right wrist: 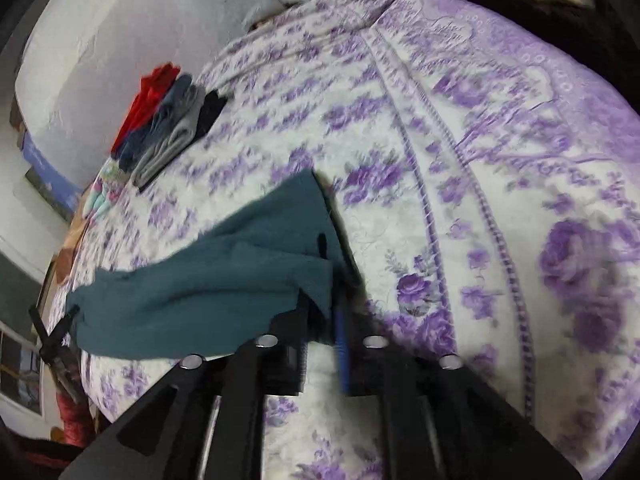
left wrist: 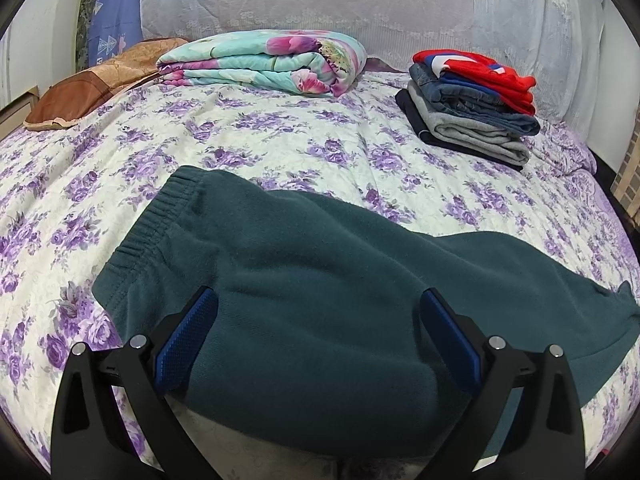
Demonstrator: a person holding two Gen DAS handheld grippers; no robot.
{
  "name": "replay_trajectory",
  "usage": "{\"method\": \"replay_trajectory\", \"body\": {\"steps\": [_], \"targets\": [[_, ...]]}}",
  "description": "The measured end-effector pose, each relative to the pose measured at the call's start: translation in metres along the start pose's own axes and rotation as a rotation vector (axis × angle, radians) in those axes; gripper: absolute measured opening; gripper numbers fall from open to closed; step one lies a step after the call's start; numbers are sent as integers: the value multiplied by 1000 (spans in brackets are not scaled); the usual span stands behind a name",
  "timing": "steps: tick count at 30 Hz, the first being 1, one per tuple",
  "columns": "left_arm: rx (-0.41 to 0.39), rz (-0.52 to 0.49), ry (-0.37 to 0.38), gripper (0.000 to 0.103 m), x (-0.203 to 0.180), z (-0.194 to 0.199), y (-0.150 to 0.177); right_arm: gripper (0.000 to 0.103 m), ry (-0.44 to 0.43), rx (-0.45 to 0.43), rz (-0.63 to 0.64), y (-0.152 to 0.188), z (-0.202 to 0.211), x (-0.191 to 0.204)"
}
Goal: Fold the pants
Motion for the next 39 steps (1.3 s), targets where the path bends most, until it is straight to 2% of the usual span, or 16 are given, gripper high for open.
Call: {"method": "replay_trajectory", "body": {"steps": [1, 2, 3, 5, 6, 8, 10, 14, 17, 18, 19, 20, 22, 31, 35, 39], "targets": [[0, 0, -1, 99, 0, 0, 0, 50, 65, -50, 22, -4, 10, -1], [-1, 2, 0, 99, 0, 0, 0, 50, 96, -75, 28, -7, 16, -1], [-3, 4, 2, 99, 1, 0, 0, 50, 98, -111, 28, -11, 24, 2], [-5, 7, 5, 99, 1, 0, 0, 50, 22, -136, 45, -18, 27, 18], [-4, 7, 5, 99, 1, 0, 0, 50, -13, -132, 75, -20, 24, 31], [-3, 4, 2, 99, 1, 0, 0, 49, -28, -111, 159, -21, 10, 54], [-1, 1, -2, 99, 1, 0, 1, 47, 17, -78, 263, -16, -14, 74], [-2, 0, -2, 99, 1, 0, 1, 44, 124, 5, 430, 3, -57, 83], [-6, 5, 4, 99, 1, 1, 1, 43, 166, -21, 520, 17, -58, 81], [-8, 7, 5, 99, 1, 1, 1, 43, 178, -36, 531, 20, -56, 82], [-8, 8, 6, 99, 1, 1, 1, 35, 193, -53, 537, 20, -54, 83], [-8, 7, 5, 99, 1, 1, 1, 21, 208, -67, 552, 22, -52, 86], [-8, 7, 6, 99, 2, 1, 1, 8, 230, -86, 584, 25, -48, 91], [-9, 8, 8, 99, 1, 2, 0, 5, 229, -127, 587, 2, -41, 101], [-9, 9, 9, 99, 1, 2, 0, 3, 255, -174, 565, -19, -37, 102], [-9, 8, 8, 99, 1, 2, 0, 3, 291, -116, 514, -32, -66, 82]]}}
Point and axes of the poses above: each gripper's, at about its wrist camera, not at the fingertips, and z roughly against the way its jaws point, x to its left, y to its underside, the point moved 5 cm from there along -z, roughly the way its jaws point, and after that the axes turned 9 degrees about -z, right-handed, at the moved point
